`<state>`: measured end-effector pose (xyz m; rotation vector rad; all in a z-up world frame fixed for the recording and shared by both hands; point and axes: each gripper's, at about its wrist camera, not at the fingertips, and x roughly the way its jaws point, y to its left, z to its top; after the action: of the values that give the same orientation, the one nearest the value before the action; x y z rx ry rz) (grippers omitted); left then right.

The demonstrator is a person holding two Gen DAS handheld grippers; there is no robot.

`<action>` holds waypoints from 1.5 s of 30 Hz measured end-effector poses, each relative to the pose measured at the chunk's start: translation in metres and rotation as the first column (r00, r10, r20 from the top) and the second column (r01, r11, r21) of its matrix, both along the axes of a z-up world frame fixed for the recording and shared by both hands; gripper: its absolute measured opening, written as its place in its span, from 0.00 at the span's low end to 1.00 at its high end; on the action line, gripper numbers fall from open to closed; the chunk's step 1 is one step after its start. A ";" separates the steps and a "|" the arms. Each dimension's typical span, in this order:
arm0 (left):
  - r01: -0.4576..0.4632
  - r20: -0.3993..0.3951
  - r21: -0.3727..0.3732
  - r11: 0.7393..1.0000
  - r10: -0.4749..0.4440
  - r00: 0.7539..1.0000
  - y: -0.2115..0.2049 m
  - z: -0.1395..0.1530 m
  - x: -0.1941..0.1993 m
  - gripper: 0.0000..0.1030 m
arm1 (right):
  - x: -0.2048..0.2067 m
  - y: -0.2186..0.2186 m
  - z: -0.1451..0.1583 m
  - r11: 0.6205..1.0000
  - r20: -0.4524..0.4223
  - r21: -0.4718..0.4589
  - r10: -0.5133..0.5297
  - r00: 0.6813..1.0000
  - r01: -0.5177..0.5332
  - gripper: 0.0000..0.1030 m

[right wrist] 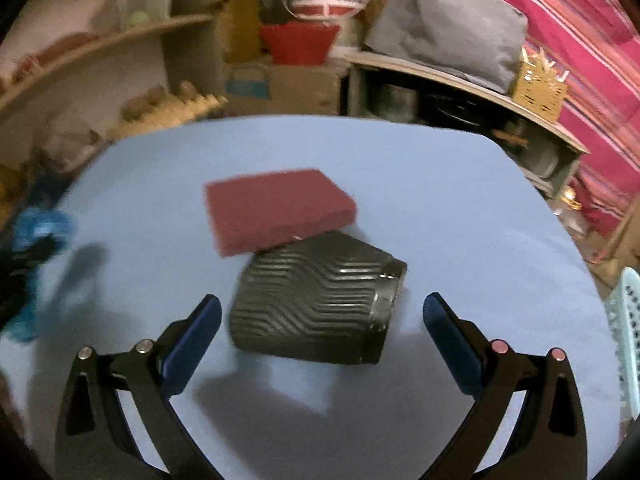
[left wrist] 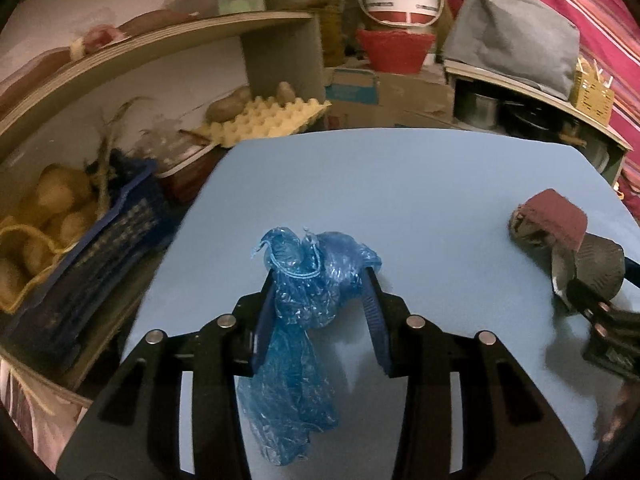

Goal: Collect trash
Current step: 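Grasp the black ribbed cup with the right tool while the left tool lifts the blue bag, then carry the blue bag and black cup over the basket with both tools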

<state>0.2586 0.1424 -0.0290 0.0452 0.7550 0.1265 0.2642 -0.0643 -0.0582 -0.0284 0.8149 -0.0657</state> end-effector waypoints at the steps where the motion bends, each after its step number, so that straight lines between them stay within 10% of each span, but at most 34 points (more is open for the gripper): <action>1: -0.004 0.003 -0.002 1.000 0.004 1.000 0.003 0.002 -0.002 0.39 | 0.002 -0.001 -0.002 1.000 -0.010 0.002 -0.008 1.000 0.008 0.95; 4: -0.009 0.026 0.007 1.000 0.009 1.000 0.010 0.012 -0.011 0.39 | 0.002 -0.010 -0.001 0.999 -0.005 0.040 -0.007 1.000 0.008 0.92; 6: -0.010 0.036 0.001 1.000 0.010 0.999 0.011 0.016 -0.015 0.39 | 0.000 -0.019 0.003 0.997 0.007 0.072 0.019 1.000 -0.020 0.72; 45: 0.245 0.165 0.004 0.970 -0.242 0.956 -0.211 0.044 -0.027 0.39 | -0.093 -0.307 0.067 0.959 0.172 0.161 -0.260 0.950 0.233 0.72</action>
<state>0.2318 -0.0687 0.0148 0.1107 0.5796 -0.1100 0.1707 -0.3715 0.0091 0.2102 0.6245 -0.2452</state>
